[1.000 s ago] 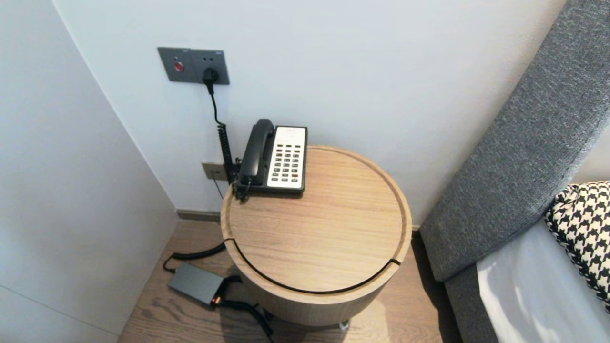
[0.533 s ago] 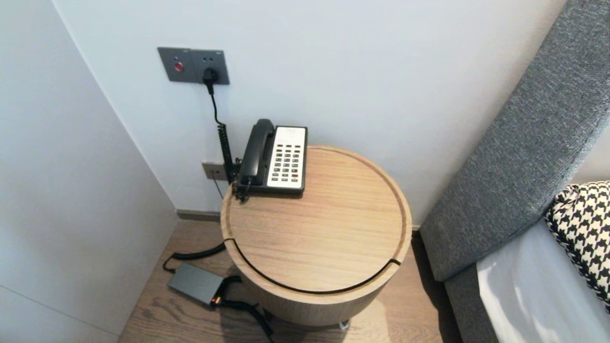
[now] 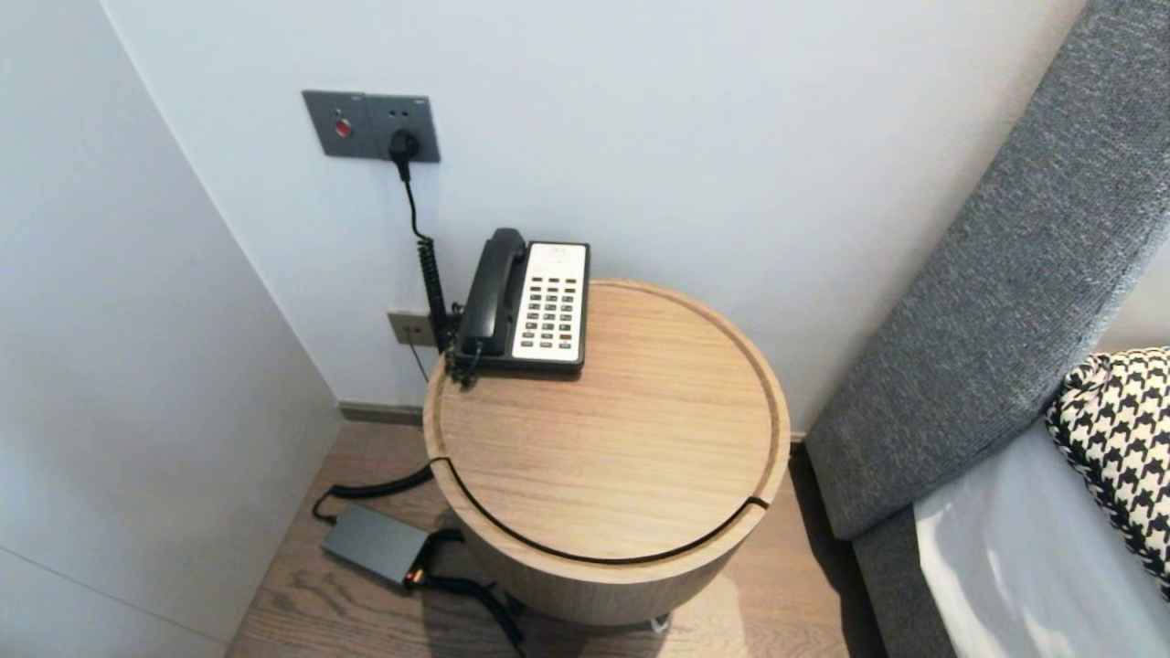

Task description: Open the nightstand drawer

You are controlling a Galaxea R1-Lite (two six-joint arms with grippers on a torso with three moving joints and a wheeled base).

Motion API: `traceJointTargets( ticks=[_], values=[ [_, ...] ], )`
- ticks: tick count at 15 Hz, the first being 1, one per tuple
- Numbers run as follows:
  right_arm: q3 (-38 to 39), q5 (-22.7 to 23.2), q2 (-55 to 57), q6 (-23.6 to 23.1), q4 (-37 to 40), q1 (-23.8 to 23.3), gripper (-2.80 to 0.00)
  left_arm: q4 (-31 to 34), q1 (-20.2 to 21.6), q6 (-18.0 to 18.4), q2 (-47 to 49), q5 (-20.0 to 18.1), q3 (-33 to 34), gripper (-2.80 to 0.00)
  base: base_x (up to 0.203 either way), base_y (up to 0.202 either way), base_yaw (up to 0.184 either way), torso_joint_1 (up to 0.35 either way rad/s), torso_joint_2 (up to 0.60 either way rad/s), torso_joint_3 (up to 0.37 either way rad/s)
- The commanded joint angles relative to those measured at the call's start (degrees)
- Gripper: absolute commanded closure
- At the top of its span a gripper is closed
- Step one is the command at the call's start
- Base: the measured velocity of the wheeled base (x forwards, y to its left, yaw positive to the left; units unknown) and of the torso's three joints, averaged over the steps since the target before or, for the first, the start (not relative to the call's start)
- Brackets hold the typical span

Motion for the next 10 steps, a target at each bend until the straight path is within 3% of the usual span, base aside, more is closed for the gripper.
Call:
traceJointTargets(
  ticks=[1, 5, 10],
  values=[
    [1.41, 0.00, 0.13, 0.00, -0.03, 0.03, 0.00, 0.41, 0.02, 0.02, 4.73, 0.55, -4.65, 0.00, 0.000, 0.000, 0.000, 0.000, 0.00, 0.000],
    [1.32, 0.00, 0.13, 0.00, -0.03, 0.03, 0.00, 2.05, -0.40, 0.05, 11.87, 0.70, -13.26, 0.00, 0.000, 0.000, 0.000, 0.000, 0.00, 0.000],
    [1.41, 0.00, 0.13, 0.00, -0.03, 0.03, 0.00, 11.10, -1.35, -0.13, 22.88, 0.58, -30.21, 0.00, 0.000, 0.000, 0.000, 0.000, 0.00, 0.000]
  ],
)
